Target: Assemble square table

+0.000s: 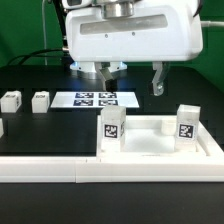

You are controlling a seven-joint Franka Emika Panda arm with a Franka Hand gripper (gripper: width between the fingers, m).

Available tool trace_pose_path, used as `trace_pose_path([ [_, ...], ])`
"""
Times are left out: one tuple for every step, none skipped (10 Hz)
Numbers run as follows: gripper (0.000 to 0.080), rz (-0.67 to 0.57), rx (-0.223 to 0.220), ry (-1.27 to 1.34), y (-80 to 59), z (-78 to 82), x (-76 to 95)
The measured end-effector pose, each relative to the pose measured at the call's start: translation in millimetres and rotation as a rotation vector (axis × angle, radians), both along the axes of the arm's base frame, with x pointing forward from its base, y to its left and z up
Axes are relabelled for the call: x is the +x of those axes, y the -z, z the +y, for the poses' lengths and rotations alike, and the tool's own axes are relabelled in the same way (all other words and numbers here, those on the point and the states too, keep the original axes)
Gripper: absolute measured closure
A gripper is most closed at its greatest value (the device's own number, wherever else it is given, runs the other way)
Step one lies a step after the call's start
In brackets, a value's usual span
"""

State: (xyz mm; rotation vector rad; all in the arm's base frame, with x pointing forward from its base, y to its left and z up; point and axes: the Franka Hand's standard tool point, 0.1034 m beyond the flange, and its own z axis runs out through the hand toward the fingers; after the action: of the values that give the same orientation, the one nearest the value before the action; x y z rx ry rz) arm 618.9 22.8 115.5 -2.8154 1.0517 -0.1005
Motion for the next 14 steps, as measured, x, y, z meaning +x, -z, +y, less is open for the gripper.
trace_pose_path([
  [0.0151,0.0,0.0,0.001,-0.1,-0.2,0.1],
  [0.0151,0.0,0.0,0.001,0.0,-0.2,0.1],
  [0.0151,0.0,0.0,0.001,0.1,-0.2,0.1],
  [0.0151,0.001,0.0,-0.001,0.2,-0.3,-0.4],
  [0.0151,0.023,0.006,-0.06,1.3,0.3,-8.3],
  [0.0151,0.052,0.013,-0.084,6.5,-2.0,-17.7],
  [0.0151,0.06,0.004,-0.082,16.2,-5.5,-25.7],
  [0.0151,0.055,-0.012,-0.084,25.9,-9.1,-34.1],
  [0.0151,0.038,-0.033,-0.084,33.5,-12.2,-40.0],
  [0.0151,0.019,-0.064,-0.104,38.4,-12.6,-41.6],
  [0.0151,0.023,-0.061,-0.102,38.6,-12.2,-42.1],
  [0.0151,0.023,-0.061,-0.101,38.7,-13.0,-42.1],
  [0.0151,0.024,-0.061,-0.101,38.9,-13.0,-42.2],
  [0.0151,0.004,-0.074,-0.199,39.0,-17.1,-41.8],
])
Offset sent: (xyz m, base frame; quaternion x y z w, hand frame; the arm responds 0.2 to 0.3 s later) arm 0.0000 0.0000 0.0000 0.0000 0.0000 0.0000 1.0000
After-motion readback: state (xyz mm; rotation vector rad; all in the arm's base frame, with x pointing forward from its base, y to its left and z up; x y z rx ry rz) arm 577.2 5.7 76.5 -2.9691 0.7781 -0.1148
